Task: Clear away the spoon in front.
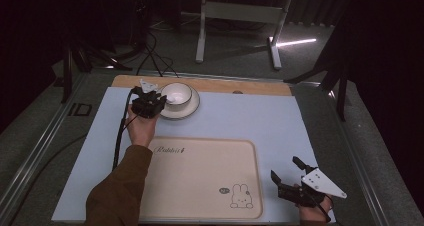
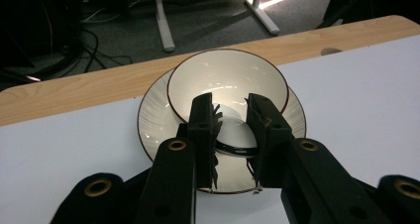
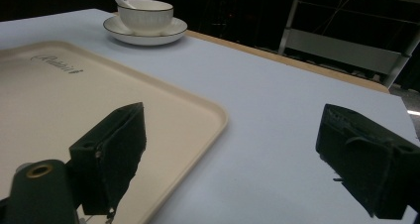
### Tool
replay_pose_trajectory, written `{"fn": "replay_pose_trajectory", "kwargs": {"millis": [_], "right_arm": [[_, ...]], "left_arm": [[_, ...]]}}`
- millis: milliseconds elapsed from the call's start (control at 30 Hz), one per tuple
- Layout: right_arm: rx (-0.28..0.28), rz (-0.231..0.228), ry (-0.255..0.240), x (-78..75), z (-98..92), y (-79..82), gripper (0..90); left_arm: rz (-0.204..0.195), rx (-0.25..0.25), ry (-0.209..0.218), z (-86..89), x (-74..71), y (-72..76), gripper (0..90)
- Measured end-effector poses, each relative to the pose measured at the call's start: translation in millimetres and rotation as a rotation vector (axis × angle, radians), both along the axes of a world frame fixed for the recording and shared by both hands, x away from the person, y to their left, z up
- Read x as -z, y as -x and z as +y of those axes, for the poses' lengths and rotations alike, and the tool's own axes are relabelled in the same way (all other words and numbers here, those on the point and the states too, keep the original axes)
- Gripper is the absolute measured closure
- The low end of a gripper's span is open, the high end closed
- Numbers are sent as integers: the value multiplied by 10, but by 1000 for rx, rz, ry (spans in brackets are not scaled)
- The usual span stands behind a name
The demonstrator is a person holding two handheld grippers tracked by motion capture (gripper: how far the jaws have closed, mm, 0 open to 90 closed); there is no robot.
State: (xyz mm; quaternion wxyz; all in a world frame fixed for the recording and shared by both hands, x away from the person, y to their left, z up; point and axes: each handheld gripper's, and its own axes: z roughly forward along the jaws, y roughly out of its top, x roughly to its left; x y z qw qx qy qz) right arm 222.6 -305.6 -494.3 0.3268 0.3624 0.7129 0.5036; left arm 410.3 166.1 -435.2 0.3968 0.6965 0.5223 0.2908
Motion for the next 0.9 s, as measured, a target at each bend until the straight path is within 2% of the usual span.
{"fn": "replay_pose_trajectory", "kwargs": {"millis": [500, 900], "right_arm": [[1, -1, 1, -1, 0, 1, 117], [1, 0, 2, -2, 1, 4, 117]], "left_arm": [[-31, -2, -10, 37, -143, 214, 743], [-41, -10, 17, 116, -161, 396, 743]]}}
